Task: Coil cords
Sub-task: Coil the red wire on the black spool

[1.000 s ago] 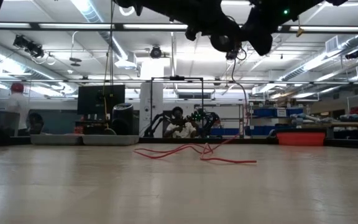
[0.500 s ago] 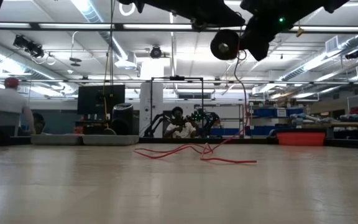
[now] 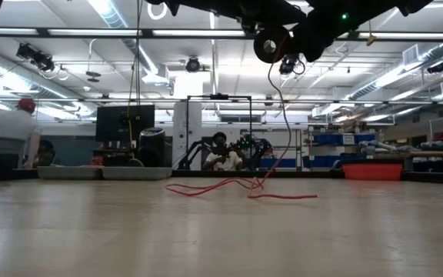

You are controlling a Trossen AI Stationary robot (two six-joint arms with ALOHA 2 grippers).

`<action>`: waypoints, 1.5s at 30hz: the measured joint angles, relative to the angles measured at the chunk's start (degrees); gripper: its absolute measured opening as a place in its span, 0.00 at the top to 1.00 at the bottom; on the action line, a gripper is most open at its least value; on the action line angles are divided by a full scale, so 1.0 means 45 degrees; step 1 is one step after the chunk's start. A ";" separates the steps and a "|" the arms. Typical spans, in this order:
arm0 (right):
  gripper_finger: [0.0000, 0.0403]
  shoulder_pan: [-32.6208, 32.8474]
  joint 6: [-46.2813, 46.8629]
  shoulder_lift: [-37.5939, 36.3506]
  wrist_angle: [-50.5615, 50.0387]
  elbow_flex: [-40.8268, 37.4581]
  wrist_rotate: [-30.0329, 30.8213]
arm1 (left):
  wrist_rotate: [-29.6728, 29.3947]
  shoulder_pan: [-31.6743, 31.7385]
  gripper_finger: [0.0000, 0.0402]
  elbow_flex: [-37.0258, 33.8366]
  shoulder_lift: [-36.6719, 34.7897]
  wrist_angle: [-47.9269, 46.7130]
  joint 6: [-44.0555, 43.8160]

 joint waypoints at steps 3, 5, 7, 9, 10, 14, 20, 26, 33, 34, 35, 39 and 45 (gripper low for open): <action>1.00 0.0002 0.0115 0.0000 0.0129 -0.0001 -0.0044 | -0.0395 -0.0081 0.92 0.0005 -0.0009 -0.0057 -0.0250; 1.00 -0.0002 0.0275 0.0000 0.0183 -0.0005 -0.0040 | -0.0419 -0.0137 0.86 0.0005 -0.0009 -0.0068 -0.0521; 1.00 -0.0003 0.0424 0.0000 0.0269 -0.0005 -0.0045 | -0.0441 -0.0249 0.81 0.0005 -0.0019 -0.0127 -0.0616; 1.00 0.0002 0.0476 0.0000 0.0294 -0.0005 -0.0100 | -0.0551 -0.0416 0.77 0.0010 -0.0019 -0.0164 -0.0627; 1.00 0.0002 0.0511 0.0000 0.0311 -0.0005 -0.0129 | -0.0620 -0.0520 0.76 0.0010 -0.0019 -0.0167 -0.0623; 1.00 0.0002 0.0664 0.0005 0.0553 -0.0005 -0.0128 | -0.0687 -0.0901 0.74 0.0010 -0.0007 -0.0162 -0.0939; 1.00 -0.0100 0.0936 -0.0057 0.1409 0.0086 0.0245 | -0.0323 -0.1381 0.74 -0.0112 0.0185 -0.0835 -0.2004; 1.00 -0.0148 0.0422 -0.0029 0.1480 0.0058 0.0204 | -0.0859 -0.1806 0.74 -0.0101 0.0318 -0.1240 -0.2198; 1.00 0.0256 -0.0328 -0.0336 0.0965 0.0049 0.0787 | -0.1732 -0.2015 0.74 -0.0097 0.0477 -0.1836 -0.2506; 1.00 0.0356 -0.0476 -0.0406 0.0819 0.0049 0.1031 | -0.1812 -0.2021 0.74 -0.0097 0.0477 -0.1841 -0.2604; 1.00 0.0463 -0.0642 -0.0505 0.0701 0.0044 0.1224 | -0.1866 -0.2026 0.74 -0.0097 0.0468 -0.1898 -0.2686; 1.00 0.0811 -0.0784 -0.0961 0.0096 0.0044 0.1480 | -0.1839 -0.2060 0.74 -0.0097 0.0404 -0.2109 -0.3031; 1.00 0.1012 -0.0839 -0.1664 -0.1300 0.0039 0.2101 | -0.1257 -0.2241 0.74 -0.0097 0.0467 -0.2212 -0.3811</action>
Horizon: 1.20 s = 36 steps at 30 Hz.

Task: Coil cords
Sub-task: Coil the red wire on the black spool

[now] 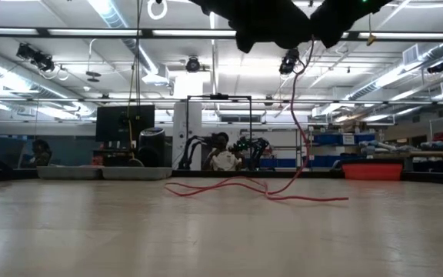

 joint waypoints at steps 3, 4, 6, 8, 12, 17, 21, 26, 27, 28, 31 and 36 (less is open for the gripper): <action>1.00 0.0087 0.0226 -0.0226 -0.0547 -0.0005 0.0015 | -0.0069 -0.0120 0.74 0.0005 0.0000 0.0143 0.0045; 1.00 0.0134 0.0268 -0.0264 -0.0670 -0.0005 0.0010 | -0.0226 -0.0137 0.74 0.0005 0.0000 0.0254 0.0109; 1.00 0.0282 0.0249 -0.0273 -0.0881 -0.0005 0.0006 | -0.0711 -0.0114 0.74 0.0005 0.0000 0.0709 0.0163; 1.00 0.0468 0.0125 -0.0269 -0.1340 -0.0005 0.0005 | -0.0856 -0.0069 0.74 0.0024 0.0000 0.1209 0.0164; 1.00 0.0887 0.0100 -0.0264 -0.2123 -0.0005 0.0343 | -0.1251 0.0008 0.74 0.0024 0.0000 0.1596 0.0168; 1.00 0.1571 0.0069 -0.0264 -0.2254 -0.0020 0.1230 | -0.1849 0.0279 0.93 0.0024 0.0000 0.1018 0.0240; 1.00 0.2139 0.0069 -0.0264 -0.2259 -0.0020 0.2096 | -0.1849 0.0438 0.98 0.0024 -0.0026 0.0292 0.0240; 1.00 0.2636 0.0122 -0.0263 -0.2259 -0.0020 0.2526 | -0.1882 0.0419 0.99 0.0029 -0.0317 -0.0019 0.0759; 1.00 0.2708 0.0233 -0.0264 -0.2253 -0.0020 0.2529 | -0.2024 0.0419 0.98 0.0034 -0.0396 -0.0058 0.0902; 1.00 0.2786 0.0326 -0.0260 -0.2260 -0.0020 0.2532 | -0.2296 0.0442 0.97 0.0039 -0.0553 -0.0398 0.0966; 1.00 0.2982 0.0704 -0.0264 -0.2266 -0.0015 0.2546 | -0.3284 0.0642 0.95 0.0039 -0.0844 -0.1231 0.1396; 1.00 0.3019 0.2075 -0.0482 -0.2711 -0.0015 0.2065 | -0.3324 0.1080 0.93 0.0029 -0.1172 -0.1569 0.1943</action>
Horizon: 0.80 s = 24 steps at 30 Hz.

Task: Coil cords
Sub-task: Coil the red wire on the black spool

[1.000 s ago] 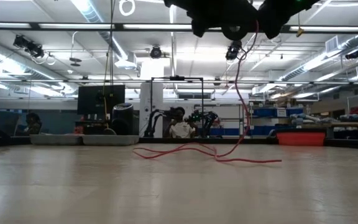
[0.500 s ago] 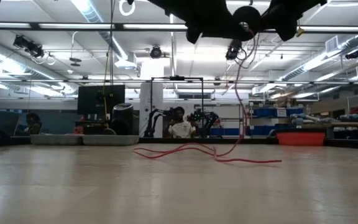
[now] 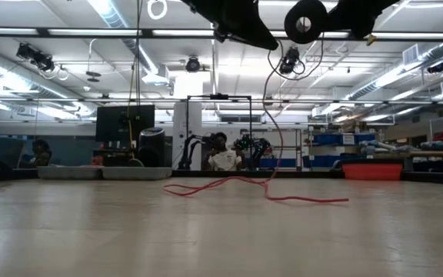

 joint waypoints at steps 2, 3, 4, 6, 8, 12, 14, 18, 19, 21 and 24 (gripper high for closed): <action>1.00 -0.0007 0.0568 -0.0093 -0.0228 -0.0004 -0.0185 | 0.0096 0.0164 0.93 0.0000 -0.0104 -0.0248 0.0300; 1.00 -0.0005 0.0898 -0.0142 -0.0243 -0.0001 -0.0315 | 0.0124 0.0263 0.93 0.0000 -0.0115 -0.0276 0.0333; 1.00 -0.0008 0.1197 -0.0170 -0.0247 0.0000 -0.0490 | 0.0150 0.0350 0.93 0.0000 -0.0115 -0.0228 0.0337; 1.00 0.0004 0.1705 -0.0181 -0.0257 0.0000 -0.0747 | 0.0146 0.0530 0.92 0.0000 -0.0121 -0.0219 0.0439; 1.00 0.0012 0.1992 -0.0171 -0.0298 0.0000 -0.0923 | 0.0132 0.0647 0.92 0.0000 -0.0137 -0.0038 0.0593; 1.00 0.0017 0.2191 -0.0176 -0.0336 0.0000 -0.1008 | 0.0148 0.0699 0.92 0.0000 -0.0164 0.0086 0.0681; 1.00 0.0017 0.2134 -0.0180 -0.0442 0.0000 -0.0881 | 0.0151 0.0699 0.92 0.0000 -0.0164 -0.0158 0.0684; 1.00 0.0017 0.1610 -0.0219 -0.0331 0.0000 -0.0910 | 0.1159 0.0755 0.92 0.0000 -0.0164 -0.0428 -0.0604; 1.00 0.0005 0.1540 -0.0219 -0.0266 0.0000 -0.0930 | 0.1763 0.0778 0.92 0.0000 -0.0163 -0.0353 -0.0906; 1.00 -0.0095 0.1239 -0.0224 0.0106 0.0000 -0.0967 | 0.2875 0.0843 0.92 0.0000 -0.0117 0.0124 -0.1377; 1.00 -0.0119 0.0530 -0.0229 0.1312 0.0000 -0.1196 | 0.3850 0.0975 0.92 -0.0005 -0.0086 0.1255 -0.1680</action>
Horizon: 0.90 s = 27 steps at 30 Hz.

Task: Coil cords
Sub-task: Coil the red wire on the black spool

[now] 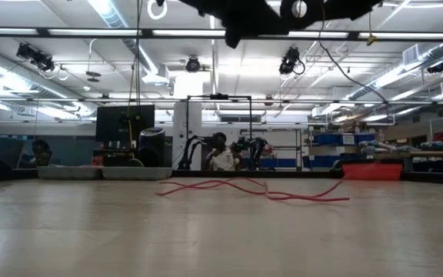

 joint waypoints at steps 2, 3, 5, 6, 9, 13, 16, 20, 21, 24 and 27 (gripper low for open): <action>1.00 0.0005 -0.0730 0.0000 0.0989 0.0000 -0.0064 | 0.0505 0.0193 0.92 0.0000 0.0048 0.0921 -0.0302; 1.00 0.0006 -0.1081 0.0000 0.1454 0.0000 -0.0086 | 0.0833 0.0313 0.92 0.0005 0.0078 0.1407 -0.0569; 1.00 0.0034 -0.1910 0.0000 0.2373 0.0000 -0.0101 | 0.1308 0.0504 0.92 -0.0004 0.0121 0.2050 -0.1282; 1.00 0.0073 -0.2316 0.0000 0.2913 0.0000 -0.0140 | 0.1486 0.0581 0.92 -0.0005 0.0126 0.2398 -0.1543; 1.00 0.0119 -0.3287 -0.0010 0.4197 0.0000 -0.0652 | 0.1825 0.0700 0.92 0.0000 0.0112 0.3302 -0.2089; 1.00 0.0112 -0.3938 -0.0005 0.4765 0.0000 -0.1045 | 0.2039 0.0693 0.87 0.0000 0.0117 0.3896 -0.2446; 1.00 0.0087 -0.4006 0.0000 0.4795 0.0000 -0.1168 | 0.2039 0.0676 0.78 0.0000 0.0117 0.3919 -0.2514; 1.00 0.0087 -0.4005 0.0000 0.4807 0.0000 -0.1357 | 0.1879 0.0671 0.66 -0.0005 0.0122 0.3487 -0.2718; 1.00 0.0087 -0.3992 0.0009 0.4833 0.0000 -0.1417 | 0.1879 0.0644 0.64 -0.0005 0.0179 0.3474 -0.2719; 1.00 0.0005 -0.4007 0.0087 0.4959 0.0000 -0.1481 | 0.1893 0.0530 0.60 0.0000 0.0416 0.3422 -0.2718; 1.00 -0.0312 -0.4002 0.0135 0.5087 0.0000 -0.1724 | 0.1989 0.0486 0.60 -0.0015 0.0618 0.3429 -0.2721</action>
